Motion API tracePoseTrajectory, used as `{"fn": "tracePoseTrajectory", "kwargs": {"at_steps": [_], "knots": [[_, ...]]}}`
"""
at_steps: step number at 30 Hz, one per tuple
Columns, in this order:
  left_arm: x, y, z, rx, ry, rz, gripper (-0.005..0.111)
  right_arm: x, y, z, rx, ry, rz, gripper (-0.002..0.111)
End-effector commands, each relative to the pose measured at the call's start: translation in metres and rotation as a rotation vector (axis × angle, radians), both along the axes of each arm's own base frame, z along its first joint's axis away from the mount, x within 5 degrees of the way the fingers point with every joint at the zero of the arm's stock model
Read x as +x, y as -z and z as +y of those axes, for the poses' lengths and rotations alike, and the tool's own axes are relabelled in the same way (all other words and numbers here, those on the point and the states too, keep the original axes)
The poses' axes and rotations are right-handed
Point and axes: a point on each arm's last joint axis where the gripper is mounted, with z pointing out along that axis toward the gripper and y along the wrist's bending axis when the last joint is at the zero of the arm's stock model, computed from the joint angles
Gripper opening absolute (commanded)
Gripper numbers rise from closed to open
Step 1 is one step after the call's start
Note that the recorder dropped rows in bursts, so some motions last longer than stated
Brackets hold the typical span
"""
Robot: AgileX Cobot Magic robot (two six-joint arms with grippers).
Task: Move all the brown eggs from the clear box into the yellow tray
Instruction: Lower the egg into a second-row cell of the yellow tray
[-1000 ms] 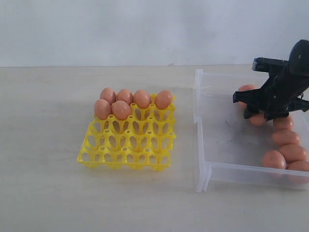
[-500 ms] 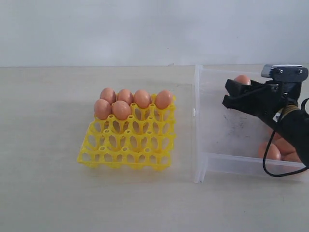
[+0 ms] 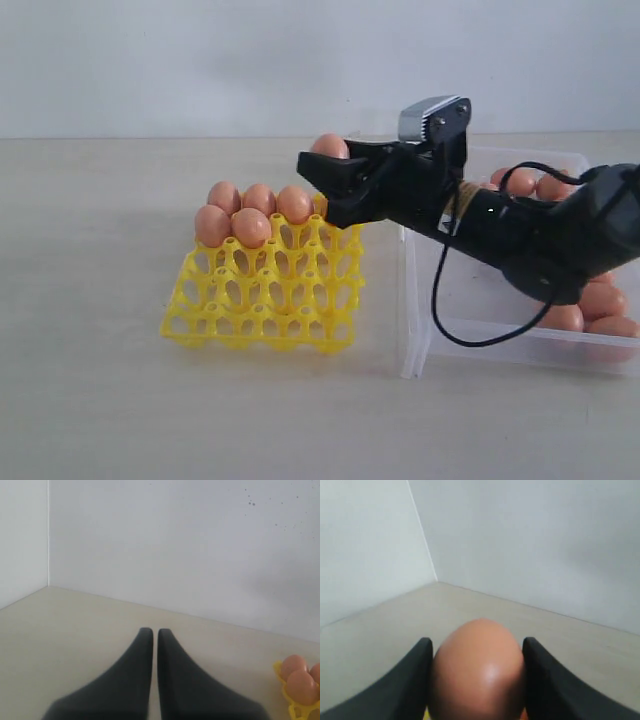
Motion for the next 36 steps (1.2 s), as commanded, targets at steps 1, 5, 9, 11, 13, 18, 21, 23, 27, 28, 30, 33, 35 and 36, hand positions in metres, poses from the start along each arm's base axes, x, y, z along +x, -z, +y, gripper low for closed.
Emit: {"fn": "tracePoseTrajectory", "kwargs": {"at_steps": [1,5,9,11,13,18,21,23,27,28,30,33,35,36], "knots": [[0.0,-0.001,0.0,-0.014,-0.002,-0.018,0.004,0.006,0.009,0.029,0.0,-0.047,0.037,0.0],[0.0,-0.001,0.0,-0.014,-0.002,-0.018,0.004,0.01,0.025,0.043,-0.079,-0.047,0.086,0.0],[0.0,-0.001,0.0,-0.014,-0.002,-0.018,0.004,0.012,0.034,0.043,-0.114,-0.033,0.113,0.0],[0.0,-0.001,0.0,-0.014,-0.002,-0.018,0.004,0.013,0.037,0.043,-0.134,-0.032,0.103,0.0],[0.0,-0.001,0.0,-0.014,-0.002,-0.018,0.004,0.013,0.04,0.043,-0.165,-0.03,0.109,0.0],[0.0,-0.001,0.0,-0.014,-0.002,-0.018,0.004,0.014,0.048,0.04,-0.263,0.0,0.141,0.0],[0.0,-0.001,0.0,-0.014,-0.002,-0.018,0.004,0.014,0.049,0.039,-0.266,0.004,0.145,0.0],[0.0,-0.001,0.0,-0.014,-0.002,-0.018,0.004,0.015,0.048,0.039,-0.266,0.012,0.126,0.0],[0.0,-0.001,0.0,-0.014,-0.002,-0.018,0.004,0.019,0.046,0.037,-0.262,0.058,0.112,0.0],[0.0,-0.001,0.0,-0.014,-0.002,-0.018,0.004,0.02,0.046,0.036,-0.259,0.068,0.112,0.0],[0.0,-0.001,0.0,-0.014,-0.002,-0.018,0.004,0.02,0.046,0.036,-0.254,0.081,0.114,0.0],[0.0,-0.001,0.0,-0.014,-0.002,-0.018,0.004,0.022,0.045,0.037,-0.248,0.075,0.115,0.0],[0.0,-0.001,0.0,-0.014,-0.002,-0.018,0.004,0.024,0.044,0.039,-0.23,0.072,0.13,0.0],[0.0,-0.001,0.0,-0.014,-0.002,-0.018,0.004,0.025,0.043,0.039,-0.224,0.072,0.129,0.0]]}}
